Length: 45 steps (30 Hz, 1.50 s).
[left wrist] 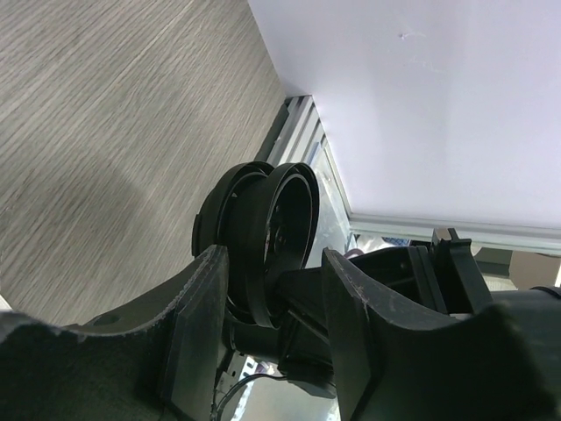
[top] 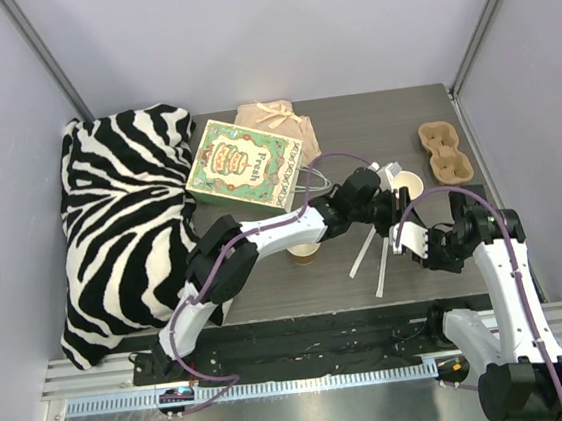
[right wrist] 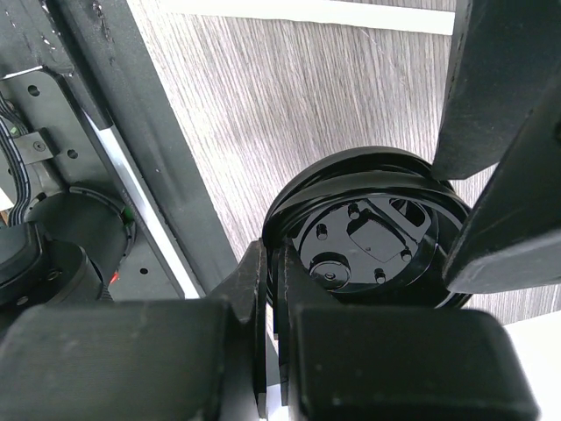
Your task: Pack the takeout coffee
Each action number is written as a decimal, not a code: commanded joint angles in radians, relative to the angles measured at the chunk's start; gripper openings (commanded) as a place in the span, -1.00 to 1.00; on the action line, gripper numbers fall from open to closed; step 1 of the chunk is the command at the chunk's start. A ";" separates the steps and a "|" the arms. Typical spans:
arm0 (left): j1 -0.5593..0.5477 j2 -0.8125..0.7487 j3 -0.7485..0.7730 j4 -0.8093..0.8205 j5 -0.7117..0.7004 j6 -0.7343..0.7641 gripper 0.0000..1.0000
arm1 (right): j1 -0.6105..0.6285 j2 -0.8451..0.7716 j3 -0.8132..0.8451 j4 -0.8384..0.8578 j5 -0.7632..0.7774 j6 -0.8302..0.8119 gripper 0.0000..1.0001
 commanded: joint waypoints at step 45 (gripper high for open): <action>0.090 -0.001 0.241 -0.121 -0.041 0.195 -1.00 | 0.005 -0.099 0.129 0.036 -0.062 0.234 0.34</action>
